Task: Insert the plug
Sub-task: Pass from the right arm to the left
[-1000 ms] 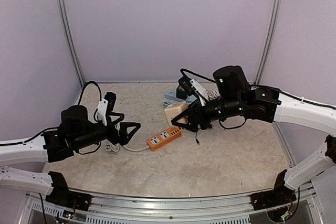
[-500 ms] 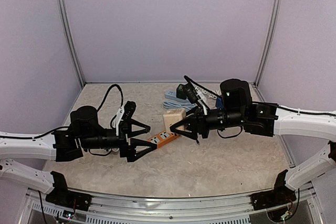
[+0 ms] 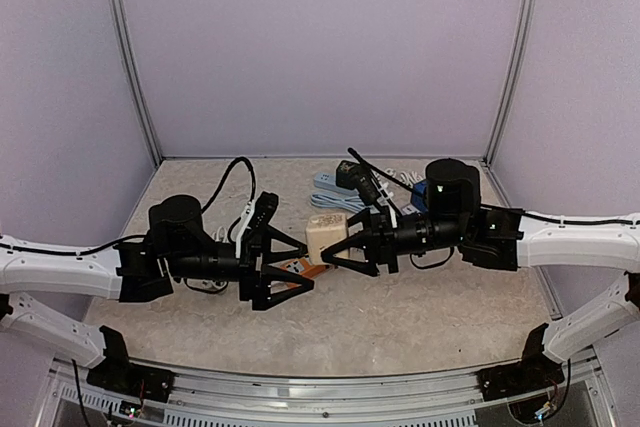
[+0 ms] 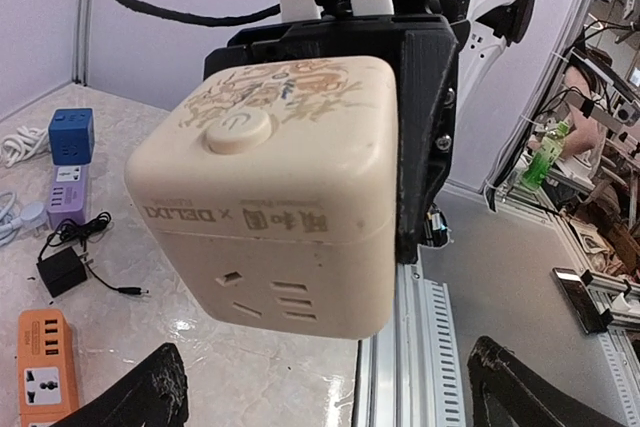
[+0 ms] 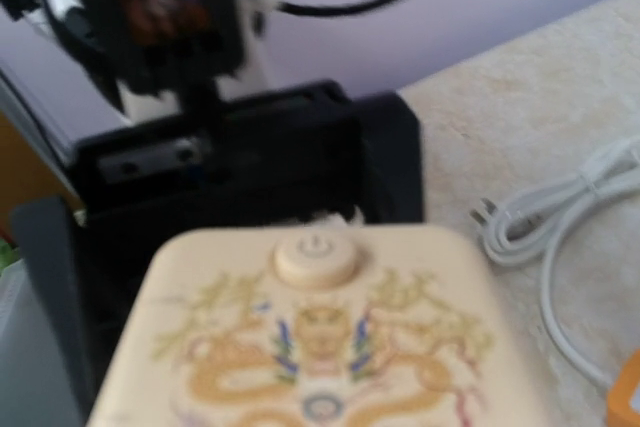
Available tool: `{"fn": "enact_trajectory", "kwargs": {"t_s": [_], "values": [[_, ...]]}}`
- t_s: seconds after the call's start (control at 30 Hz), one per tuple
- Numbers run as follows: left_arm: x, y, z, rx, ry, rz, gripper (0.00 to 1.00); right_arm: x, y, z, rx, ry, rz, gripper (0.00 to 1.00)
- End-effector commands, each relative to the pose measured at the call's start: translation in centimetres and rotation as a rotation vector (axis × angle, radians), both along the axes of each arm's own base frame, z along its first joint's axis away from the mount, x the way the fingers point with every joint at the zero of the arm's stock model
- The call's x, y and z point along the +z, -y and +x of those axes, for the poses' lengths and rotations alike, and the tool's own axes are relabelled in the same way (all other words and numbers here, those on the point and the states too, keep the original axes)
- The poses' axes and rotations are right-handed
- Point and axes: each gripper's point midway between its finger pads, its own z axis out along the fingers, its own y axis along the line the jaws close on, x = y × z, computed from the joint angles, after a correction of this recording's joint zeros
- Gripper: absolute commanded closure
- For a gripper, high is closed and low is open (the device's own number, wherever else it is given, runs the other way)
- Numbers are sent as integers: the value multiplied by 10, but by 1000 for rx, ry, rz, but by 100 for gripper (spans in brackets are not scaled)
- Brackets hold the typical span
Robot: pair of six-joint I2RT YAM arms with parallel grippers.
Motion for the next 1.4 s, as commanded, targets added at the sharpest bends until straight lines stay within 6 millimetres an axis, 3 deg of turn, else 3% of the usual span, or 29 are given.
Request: {"fn": "enact_trajectory", "kwargs": {"t_s": [0.0, 0.4, 0.97, 1.17, 1.3, 1.37], "values": [[19, 9, -8, -63, 18, -53, 8, 21, -5, -20, 102, 92, 106, 88], [23, 14, -12, -109, 18, -59, 20, 12, -4, -36, 171, 144, 102, 88], [18, 20, -13, -135, 3, -43, 39, 8, -8, -35, 166, 121, 94, 88], [16, 19, -13, -131, 3, -41, 56, 4, -9, -34, 168, 115, 85, 86], [14, 19, -13, -125, 6, -40, 73, 1, -9, -34, 171, 107, 78, 82], [14, 18, -12, -120, 7, -39, 75, 2, -9, -34, 170, 106, 80, 78]]}}
